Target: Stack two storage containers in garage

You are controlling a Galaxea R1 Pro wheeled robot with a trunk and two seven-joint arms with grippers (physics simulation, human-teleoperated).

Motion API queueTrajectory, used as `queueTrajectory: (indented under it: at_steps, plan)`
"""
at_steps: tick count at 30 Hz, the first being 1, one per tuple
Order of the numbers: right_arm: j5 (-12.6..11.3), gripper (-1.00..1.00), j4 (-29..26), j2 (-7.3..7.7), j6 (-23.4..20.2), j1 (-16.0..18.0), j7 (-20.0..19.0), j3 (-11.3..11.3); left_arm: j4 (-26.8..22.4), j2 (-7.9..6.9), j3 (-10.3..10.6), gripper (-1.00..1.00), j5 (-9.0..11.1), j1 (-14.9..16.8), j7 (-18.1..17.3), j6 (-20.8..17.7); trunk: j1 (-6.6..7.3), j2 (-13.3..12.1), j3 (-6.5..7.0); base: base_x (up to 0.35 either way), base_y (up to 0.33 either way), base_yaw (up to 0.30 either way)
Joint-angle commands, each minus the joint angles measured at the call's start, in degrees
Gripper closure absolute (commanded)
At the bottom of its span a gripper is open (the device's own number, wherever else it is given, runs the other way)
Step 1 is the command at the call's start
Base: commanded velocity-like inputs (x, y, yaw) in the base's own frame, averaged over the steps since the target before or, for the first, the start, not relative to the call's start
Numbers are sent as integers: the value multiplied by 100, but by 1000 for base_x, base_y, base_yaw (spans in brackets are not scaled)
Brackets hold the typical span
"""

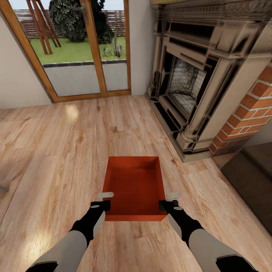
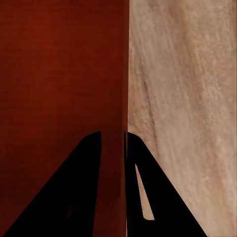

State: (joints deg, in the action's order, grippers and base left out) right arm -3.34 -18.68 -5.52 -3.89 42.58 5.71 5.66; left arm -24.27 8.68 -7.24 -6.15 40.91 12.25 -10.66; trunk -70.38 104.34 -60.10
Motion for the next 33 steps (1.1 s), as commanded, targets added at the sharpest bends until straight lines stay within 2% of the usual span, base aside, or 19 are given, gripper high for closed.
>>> queueTrajectory:
  at_steps: [1,33]
  plan:
    - [-141,100,31,-2,-33,-4,0,119,-89,27,-46,100,-45,5,-12,-27,23,-40,15,0,0,0]
    - [-141,100,31,-2,1,-4,9,112,-115,28,-41,100,-44,5,-12,-51,726,-1323,589,0,0,0]
